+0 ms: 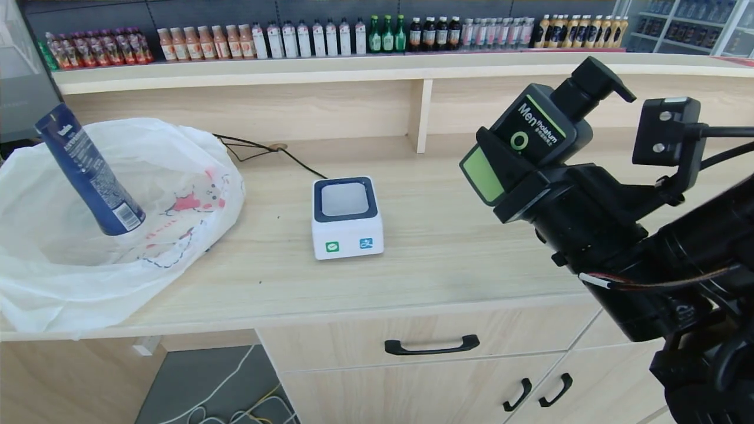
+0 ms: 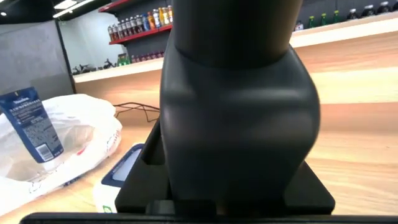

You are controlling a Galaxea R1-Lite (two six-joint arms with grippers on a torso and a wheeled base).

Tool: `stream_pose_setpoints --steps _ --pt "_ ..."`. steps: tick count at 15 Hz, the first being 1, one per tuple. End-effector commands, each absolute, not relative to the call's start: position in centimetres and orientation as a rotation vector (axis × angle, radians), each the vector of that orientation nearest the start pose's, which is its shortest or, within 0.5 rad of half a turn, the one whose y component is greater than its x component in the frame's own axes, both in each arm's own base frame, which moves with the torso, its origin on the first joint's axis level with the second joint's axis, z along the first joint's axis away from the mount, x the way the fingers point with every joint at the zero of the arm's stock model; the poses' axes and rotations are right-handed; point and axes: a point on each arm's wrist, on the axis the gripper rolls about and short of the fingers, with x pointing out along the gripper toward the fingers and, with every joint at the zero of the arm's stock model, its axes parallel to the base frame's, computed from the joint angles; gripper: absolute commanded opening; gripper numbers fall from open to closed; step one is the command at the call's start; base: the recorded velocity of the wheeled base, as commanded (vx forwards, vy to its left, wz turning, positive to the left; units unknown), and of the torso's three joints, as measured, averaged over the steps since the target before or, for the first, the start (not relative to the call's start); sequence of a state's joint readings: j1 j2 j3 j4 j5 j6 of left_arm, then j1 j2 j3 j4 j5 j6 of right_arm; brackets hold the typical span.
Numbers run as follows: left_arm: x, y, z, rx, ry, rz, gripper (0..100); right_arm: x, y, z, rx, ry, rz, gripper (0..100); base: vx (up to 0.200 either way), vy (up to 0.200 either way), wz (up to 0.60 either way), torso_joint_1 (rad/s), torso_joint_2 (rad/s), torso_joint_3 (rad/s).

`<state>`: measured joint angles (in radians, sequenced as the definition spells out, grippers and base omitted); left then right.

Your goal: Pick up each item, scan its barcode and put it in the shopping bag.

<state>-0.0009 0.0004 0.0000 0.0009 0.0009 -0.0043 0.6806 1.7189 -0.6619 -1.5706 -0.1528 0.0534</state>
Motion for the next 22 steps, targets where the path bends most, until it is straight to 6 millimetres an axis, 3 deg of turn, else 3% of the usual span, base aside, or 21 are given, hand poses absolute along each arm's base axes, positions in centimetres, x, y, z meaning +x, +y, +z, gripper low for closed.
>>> stream_pose_setpoints --steps 1,9,22 --pt "-2.3 0.0 7.5 -0.005 0.000 0.002 100 22.5 17.8 23.0 0.260 -0.456 0.529 0 0.000 0.200 0.00 -0.002 0.00 0.007" --pt "-2.3 0.0 7.5 -0.003 0.002 0.002 100 22.8 18.0 23.1 0.264 -0.461 0.529 0 0.000 0.200 0.00 0.004 0.00 0.002" --pt "-2.3 0.0 7.5 0.014 0.002 0.000 100 21.6 17.5 23.8 0.269 -0.480 0.564 0 0.000 0.000 0.00 0.000 0.00 0.000"
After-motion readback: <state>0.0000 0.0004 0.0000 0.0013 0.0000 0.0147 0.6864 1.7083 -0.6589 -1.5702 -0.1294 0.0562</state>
